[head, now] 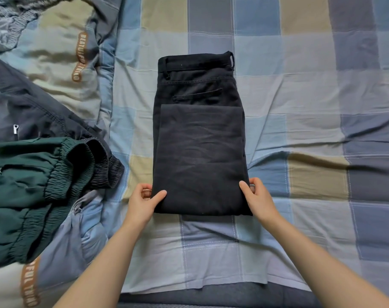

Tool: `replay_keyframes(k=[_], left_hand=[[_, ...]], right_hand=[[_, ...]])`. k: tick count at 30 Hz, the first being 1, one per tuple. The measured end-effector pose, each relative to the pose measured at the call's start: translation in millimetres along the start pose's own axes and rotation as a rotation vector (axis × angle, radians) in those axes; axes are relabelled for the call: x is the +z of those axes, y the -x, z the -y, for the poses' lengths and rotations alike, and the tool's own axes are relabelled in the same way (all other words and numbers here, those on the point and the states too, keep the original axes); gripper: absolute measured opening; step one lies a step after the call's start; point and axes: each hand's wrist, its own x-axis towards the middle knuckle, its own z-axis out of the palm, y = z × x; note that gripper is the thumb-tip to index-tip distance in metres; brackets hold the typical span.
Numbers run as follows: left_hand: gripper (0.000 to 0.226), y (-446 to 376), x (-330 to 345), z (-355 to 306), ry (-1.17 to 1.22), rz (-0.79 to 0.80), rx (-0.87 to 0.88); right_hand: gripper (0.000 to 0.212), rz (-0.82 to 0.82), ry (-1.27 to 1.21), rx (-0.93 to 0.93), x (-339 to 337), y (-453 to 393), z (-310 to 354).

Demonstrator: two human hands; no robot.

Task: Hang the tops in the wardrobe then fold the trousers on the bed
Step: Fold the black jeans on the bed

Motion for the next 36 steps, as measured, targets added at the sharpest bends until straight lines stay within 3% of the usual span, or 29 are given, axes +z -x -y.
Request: replay_keyframes(k=[4,7,10,12,17,23,26,30,32,36], left_hand=[[0.026,4,-6,7,-0.089,0.011,0.094],[0.032,5,-5,9,-0.22,0.003,0.208],[0.029,8,0,14,-0.315,-0.093,0.273],[0.028,10,4,16,-0.344,-0.105,0.238],[0.021,3,2,11,-0.278,0.059,0.114],[0.012,14,-3,13,-0.095,0.07,0.116],[0.016,22,-8,16,0.073,0.132,0.04],[0.014,29,-15,30,0.088,0.167,-0.023],[0.023,30,-16,36,0.065,0.147,-0.053],[0.051,23,-10,38,0.058,0.145,-0.121]], right_hand=[[0.033,0.028,-0.031,0.07,0,-3,-5],[0.027,0.02,-0.066,0.134,3,-8,0],[0.027,0.008,-0.004,0.109,6,-10,4],[0.032,-0.004,0.053,0.081,7,-9,6],[0.04,0.025,0.015,0.118,3,-10,6],[0.042,0.096,-0.035,0.137,-7,-9,3],[0.031,0.15,-0.142,0.118,-14,-4,-6],[0.019,0.186,-0.244,0.154,-21,2,-14],[0.015,0.165,-0.272,0.19,-20,3,-16],[0.032,0.198,-0.183,0.221,-12,-1,-8]])
